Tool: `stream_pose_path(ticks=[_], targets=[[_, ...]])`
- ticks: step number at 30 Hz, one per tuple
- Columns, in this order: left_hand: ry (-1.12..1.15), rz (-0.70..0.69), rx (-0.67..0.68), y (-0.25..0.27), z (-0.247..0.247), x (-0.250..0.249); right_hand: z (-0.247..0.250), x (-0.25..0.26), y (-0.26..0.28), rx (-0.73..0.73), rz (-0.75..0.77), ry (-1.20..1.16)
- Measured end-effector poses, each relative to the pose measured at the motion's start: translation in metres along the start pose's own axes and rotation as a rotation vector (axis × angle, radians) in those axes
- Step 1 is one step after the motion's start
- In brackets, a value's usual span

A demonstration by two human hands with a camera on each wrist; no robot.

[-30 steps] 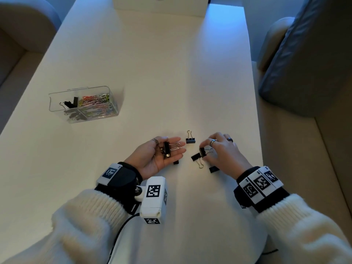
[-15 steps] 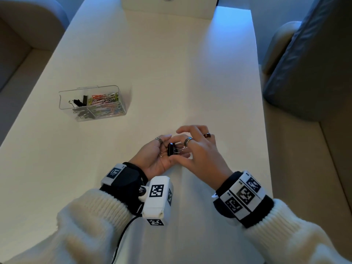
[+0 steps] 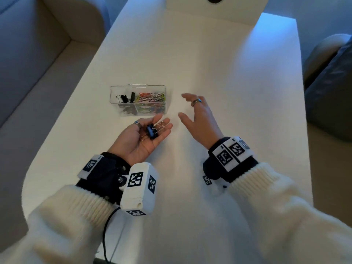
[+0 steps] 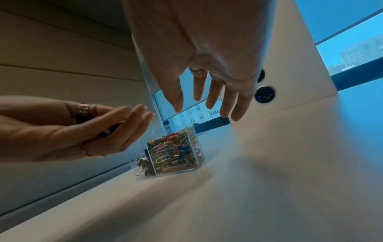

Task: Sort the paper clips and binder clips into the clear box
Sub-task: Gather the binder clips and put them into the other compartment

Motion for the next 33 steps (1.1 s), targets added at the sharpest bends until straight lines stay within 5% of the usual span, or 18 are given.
stream_pose_path(ticks=[7, 21, 29, 33], targets=[[0.086, -0.134, -0.054, -0.001, 0.022, -0.072, -0.046, 0.035, -0.063, 0.213, -0.012, 0.129], [0.084, -0.081, -0.112, -0.009, 0.024, -0.124, -0.053, 0.037, -0.081, 0.18, 0.02, 0.381], [-0.259, -0.26, -0.186, 0.003, 0.015, -0.127, -0.049, 0.037, -0.08, 0.209, 0.018, 0.387], [-0.595, -0.399, -0.175, 0.012, -0.005, -0.117, -0.012, 0.029, -0.07, 0.113, -0.047, 0.17]])
Point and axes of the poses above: each hand's wrist, its own y-axis away from the middle knuckle, its own z-axis out of the back of the hand, x = y × z, the point moved 4 cm from there along -y, towards the middle knuckle, and after that the axes turned 4 degrees about x, right-handed, at the moved point
